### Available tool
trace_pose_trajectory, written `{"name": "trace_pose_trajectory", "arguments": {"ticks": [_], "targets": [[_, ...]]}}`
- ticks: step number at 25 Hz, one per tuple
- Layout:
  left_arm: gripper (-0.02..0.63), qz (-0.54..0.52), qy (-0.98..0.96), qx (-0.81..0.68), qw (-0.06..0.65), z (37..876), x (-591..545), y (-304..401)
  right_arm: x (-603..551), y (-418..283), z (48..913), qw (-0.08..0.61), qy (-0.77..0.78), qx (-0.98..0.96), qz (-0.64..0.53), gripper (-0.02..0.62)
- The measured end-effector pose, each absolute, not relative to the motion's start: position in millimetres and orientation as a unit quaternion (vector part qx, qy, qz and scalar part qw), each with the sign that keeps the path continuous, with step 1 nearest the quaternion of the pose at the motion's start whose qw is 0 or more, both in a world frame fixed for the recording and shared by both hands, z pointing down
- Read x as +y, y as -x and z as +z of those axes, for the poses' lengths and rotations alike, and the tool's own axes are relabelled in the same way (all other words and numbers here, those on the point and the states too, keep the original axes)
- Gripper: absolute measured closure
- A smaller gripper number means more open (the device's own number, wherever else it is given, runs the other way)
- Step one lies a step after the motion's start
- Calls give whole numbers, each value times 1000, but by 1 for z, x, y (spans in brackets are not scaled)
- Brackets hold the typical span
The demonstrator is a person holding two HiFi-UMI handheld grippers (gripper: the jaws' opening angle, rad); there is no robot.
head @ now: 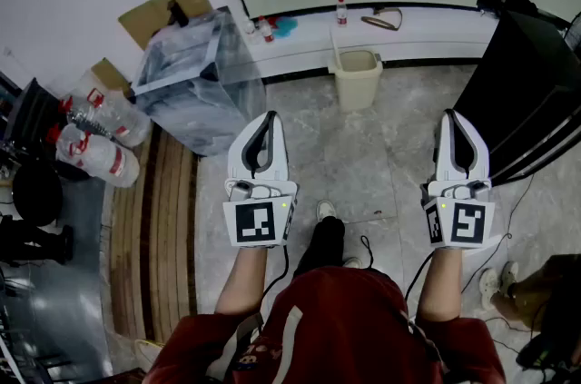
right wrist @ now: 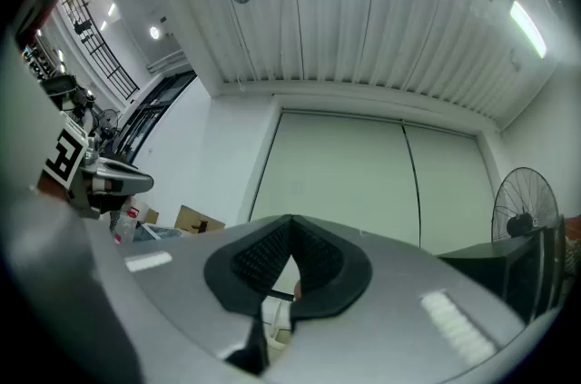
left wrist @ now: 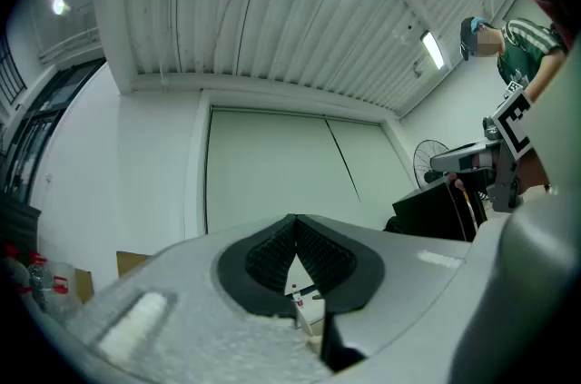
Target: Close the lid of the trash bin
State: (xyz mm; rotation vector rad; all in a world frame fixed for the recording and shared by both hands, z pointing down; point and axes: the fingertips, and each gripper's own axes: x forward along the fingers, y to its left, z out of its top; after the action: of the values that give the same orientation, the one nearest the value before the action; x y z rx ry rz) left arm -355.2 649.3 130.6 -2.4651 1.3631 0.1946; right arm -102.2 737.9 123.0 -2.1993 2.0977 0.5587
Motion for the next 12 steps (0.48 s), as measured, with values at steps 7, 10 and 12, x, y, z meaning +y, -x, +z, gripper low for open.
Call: {"name": "trace_pose_trajectory", "arguments": {"ticks": [7, 10, 12], "targets": [[601, 60, 864, 478, 148, 146, 650, 352, 741, 100, 130, 21, 711, 680, 177, 595], [600, 63, 865, 477, 144, 145, 650, 351, 740, 103, 129, 24, 710, 682, 176, 595], [600, 65, 866, 474, 143, 144, 650, 349, 740, 103, 130, 30, 710, 682, 173, 595]]}}
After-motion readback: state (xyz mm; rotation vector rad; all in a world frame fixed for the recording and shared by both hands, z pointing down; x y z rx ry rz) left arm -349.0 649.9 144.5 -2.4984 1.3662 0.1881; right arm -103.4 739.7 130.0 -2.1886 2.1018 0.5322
